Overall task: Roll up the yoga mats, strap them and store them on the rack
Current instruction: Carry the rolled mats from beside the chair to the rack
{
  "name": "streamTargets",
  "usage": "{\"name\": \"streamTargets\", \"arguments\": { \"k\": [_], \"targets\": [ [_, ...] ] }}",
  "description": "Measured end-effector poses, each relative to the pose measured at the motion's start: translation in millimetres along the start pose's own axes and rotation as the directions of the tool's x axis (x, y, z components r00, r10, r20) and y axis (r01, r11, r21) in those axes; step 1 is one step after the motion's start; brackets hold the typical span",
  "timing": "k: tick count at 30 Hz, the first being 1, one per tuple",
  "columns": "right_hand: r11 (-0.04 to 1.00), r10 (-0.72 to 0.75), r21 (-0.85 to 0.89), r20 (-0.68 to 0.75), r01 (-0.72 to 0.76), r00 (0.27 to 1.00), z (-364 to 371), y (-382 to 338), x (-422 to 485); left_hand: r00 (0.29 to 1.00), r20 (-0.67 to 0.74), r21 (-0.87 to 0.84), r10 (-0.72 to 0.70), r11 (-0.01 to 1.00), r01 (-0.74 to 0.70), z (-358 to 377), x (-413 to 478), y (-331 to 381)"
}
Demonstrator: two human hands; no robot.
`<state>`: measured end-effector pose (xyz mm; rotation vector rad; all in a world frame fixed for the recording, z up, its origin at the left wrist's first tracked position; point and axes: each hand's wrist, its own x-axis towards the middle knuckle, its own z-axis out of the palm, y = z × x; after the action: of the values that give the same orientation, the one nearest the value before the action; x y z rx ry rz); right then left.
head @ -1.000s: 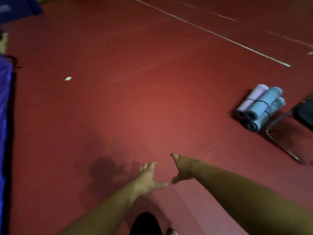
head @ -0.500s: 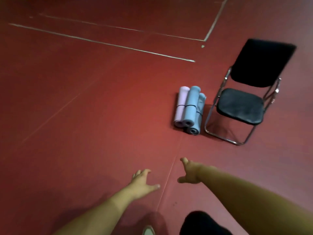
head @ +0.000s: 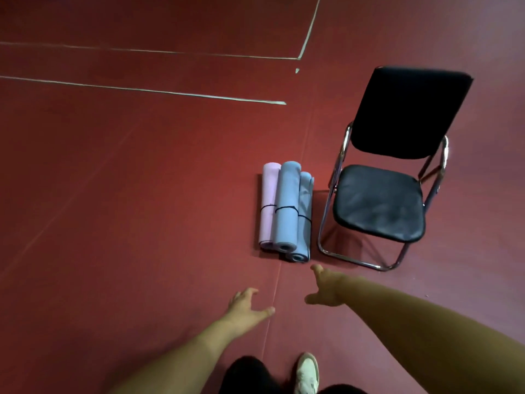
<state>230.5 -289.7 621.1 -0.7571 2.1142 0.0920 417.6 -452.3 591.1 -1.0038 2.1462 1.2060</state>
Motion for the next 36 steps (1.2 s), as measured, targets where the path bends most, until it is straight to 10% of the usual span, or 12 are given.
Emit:
{"name": "streamTargets", "arguments": {
  "k": [16, 36],
  "targets": [
    [0.908, 0.195, 0.383, -0.024, -0.172, 0.980, -162.8, 65.6, 301.5, 0.980, 0.145, -0.127, -0.136, 0.980, 0.155, -122.9, 352.4, 99.7],
    [0.801, 0.050, 0.579, 0.190, -0.153, 0.981, 42.8, 155.7, 671.0, 0.917, 0.201, -0.575, -0.344, 0.717, 0.395, 95.7, 712.6, -12.0]
  ]
}}
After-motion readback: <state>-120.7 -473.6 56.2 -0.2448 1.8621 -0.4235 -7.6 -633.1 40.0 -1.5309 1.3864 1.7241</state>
